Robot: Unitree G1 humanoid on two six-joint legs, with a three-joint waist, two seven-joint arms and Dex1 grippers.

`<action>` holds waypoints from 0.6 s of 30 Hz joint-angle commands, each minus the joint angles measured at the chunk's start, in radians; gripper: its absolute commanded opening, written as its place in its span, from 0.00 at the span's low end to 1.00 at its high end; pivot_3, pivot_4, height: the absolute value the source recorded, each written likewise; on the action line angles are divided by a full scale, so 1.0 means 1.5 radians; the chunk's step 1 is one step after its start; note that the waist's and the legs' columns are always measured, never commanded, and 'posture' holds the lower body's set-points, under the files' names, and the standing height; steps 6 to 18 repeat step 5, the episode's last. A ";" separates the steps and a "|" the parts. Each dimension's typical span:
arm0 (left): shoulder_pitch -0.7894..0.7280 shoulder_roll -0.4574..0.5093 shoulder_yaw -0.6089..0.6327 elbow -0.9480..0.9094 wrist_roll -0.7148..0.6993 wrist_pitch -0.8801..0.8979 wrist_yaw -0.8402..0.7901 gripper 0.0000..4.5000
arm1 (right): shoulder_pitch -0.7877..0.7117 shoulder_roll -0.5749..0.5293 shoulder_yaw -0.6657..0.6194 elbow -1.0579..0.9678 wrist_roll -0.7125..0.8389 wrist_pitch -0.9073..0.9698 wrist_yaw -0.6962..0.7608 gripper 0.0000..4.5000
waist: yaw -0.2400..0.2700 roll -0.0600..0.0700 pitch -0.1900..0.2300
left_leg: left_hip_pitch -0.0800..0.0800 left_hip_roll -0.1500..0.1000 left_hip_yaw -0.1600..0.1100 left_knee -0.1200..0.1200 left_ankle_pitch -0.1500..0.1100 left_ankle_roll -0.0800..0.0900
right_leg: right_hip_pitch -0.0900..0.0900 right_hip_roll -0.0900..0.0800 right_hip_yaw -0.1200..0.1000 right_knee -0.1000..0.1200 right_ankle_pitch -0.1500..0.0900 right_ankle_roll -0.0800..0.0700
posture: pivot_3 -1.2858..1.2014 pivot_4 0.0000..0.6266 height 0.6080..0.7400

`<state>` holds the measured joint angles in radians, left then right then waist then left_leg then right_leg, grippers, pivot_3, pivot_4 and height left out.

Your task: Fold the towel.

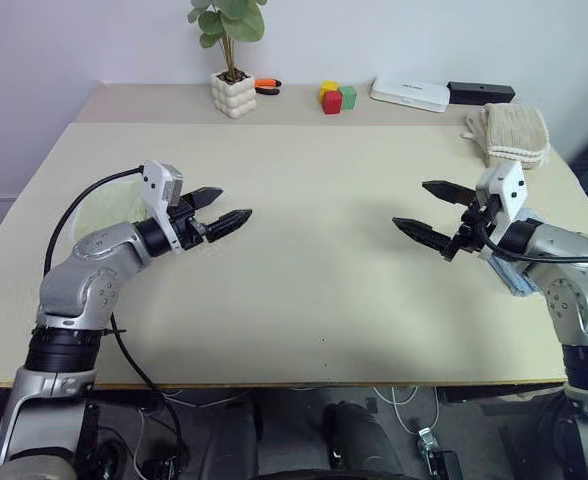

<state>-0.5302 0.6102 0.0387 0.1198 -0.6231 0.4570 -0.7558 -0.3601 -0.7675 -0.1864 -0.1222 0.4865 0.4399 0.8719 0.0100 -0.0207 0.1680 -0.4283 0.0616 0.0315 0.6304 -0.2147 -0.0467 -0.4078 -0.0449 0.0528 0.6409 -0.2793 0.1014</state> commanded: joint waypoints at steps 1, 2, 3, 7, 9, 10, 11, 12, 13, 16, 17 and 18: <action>-0.027 -0.015 -0.001 0.030 0.039 -0.043 -0.028 0.99 | 0.009 -0.026 -0.035 -0.053 0.018 0.015 0.004 1.00 | 0.000 0.000 0.000 | 0.000 0.000 0.000 0.000 0.000 0.000 | 0.000 0.000 0.000 0.000 0.000 0.000 | 0.52 0.24 1.00; -0.031 -0.021 0.000 0.036 0.045 -0.044 -0.029 0.99 | 0.013 -0.032 -0.039 -0.055 0.017 0.017 0.006 1.00 | 0.000 0.000 0.000 | 0.000 0.000 0.000 0.000 0.000 0.000 | 0.000 0.000 0.000 0.000 0.000 0.001 | 0.52 0.24 1.00; -0.034 -0.027 0.010 0.038 0.039 -0.042 -0.033 0.99 | 0.007 -0.034 -0.039 -0.061 0.021 0.028 0.001 1.00 | 0.000 0.000 0.000 | 0.000 0.000 0.000 0.000 0.000 0.000 | 0.000 0.000 0.000 0.000 0.001 0.001 | 0.52 0.24 1.00; -0.037 -0.036 0.020 0.038 0.038 -0.042 -0.035 0.99 | -0.007 -0.035 -0.037 -0.062 0.023 0.036 -0.003 1.00 | 0.000 0.000 0.000 | 0.000 0.000 0.000 0.000 0.000 0.000 | 0.000 0.000 0.000 0.000 0.001 0.002 | 0.52 0.24 1.00; -0.037 -0.036 0.020 0.038 0.038 -0.042 -0.035 0.99 | -0.007 -0.035 -0.037 -0.062 0.023 0.036 -0.003 1.00 | 0.000 0.000 0.000 | 0.000 0.000 0.000 0.000 0.000 0.000 | 0.000 0.000 0.000 0.000 0.001 0.002 | 0.52 0.24 1.00; -0.037 -0.036 0.020 0.038 0.038 -0.042 -0.035 0.99 | -0.007 -0.035 -0.037 -0.062 0.023 0.036 -0.003 1.00 | 0.000 0.000 0.000 | 0.000 0.000 0.000 0.000 0.000 0.000 | 0.000 0.000 0.000 0.000 0.001 0.002 | 0.52 0.24 1.00; -0.037 -0.036 0.020 0.038 0.038 -0.042 -0.035 0.99 | -0.007 -0.035 -0.037 -0.062 0.023 0.036 -0.003 1.00 | 0.000 0.000 0.000 | 0.000 0.000 0.000 0.000 0.000 0.000 | 0.000 0.000 0.000 0.000 0.001 0.002 | 0.52 0.24 1.00; -0.037 -0.036 0.020 0.038 0.038 -0.042 -0.035 0.99 | -0.007 -0.035 -0.037 -0.062 0.023 0.036 -0.003 1.00 | 0.000 0.000 0.000 | 0.000 0.000 0.000 0.000 0.000 0.000 | 0.000 0.000 0.000 0.000 0.001 0.002 | 0.52 0.24 1.00; -0.037 -0.036 0.020 0.038 0.038 -0.042 -0.035 0.99 | -0.007 -0.035 -0.037 -0.062 0.023 0.036 -0.003 1.00 | 0.000 0.000 0.000 | 0.000 0.000 0.000 0.000 0.000 0.000 | 0.000 0.000 0.000 0.000 0.001 0.002 | 0.52 0.24 1.00; -0.037 -0.036 0.020 0.038 0.038 -0.042 -0.035 0.99 | -0.007 -0.035 -0.037 -0.062 0.023 0.036 -0.003 1.00 | 0.000 0.000 0.000 | 0.000 0.000 0.000 0.000 0.000 0.000 | 0.000 0.000 0.000 0.000 0.001 0.002 | 0.52 0.24 1.00; -0.037 -0.036 0.020 0.038 0.038 -0.042 -0.035 0.99 | -0.007 -0.035 -0.037 -0.062 0.023 0.036 -0.003 1.00 | 0.000 0.000 0.000 | 0.000 0.000 0.000 0.000 0.000 0.000 | 0.000 0.000 0.000 0.000 0.001 0.002 | 0.52 0.24 1.00; -0.037 -0.036 0.020 0.038 0.038 -0.042 -0.035 0.99 | -0.007 -0.035 -0.037 -0.062 0.023 0.036 -0.003 1.00 | 0.000 0.000 0.000 | 0.000 0.000 0.000 0.000 0.000 0.000 | 0.000 0.000 0.000 0.000 0.001 0.002 | 0.52 0.24 1.00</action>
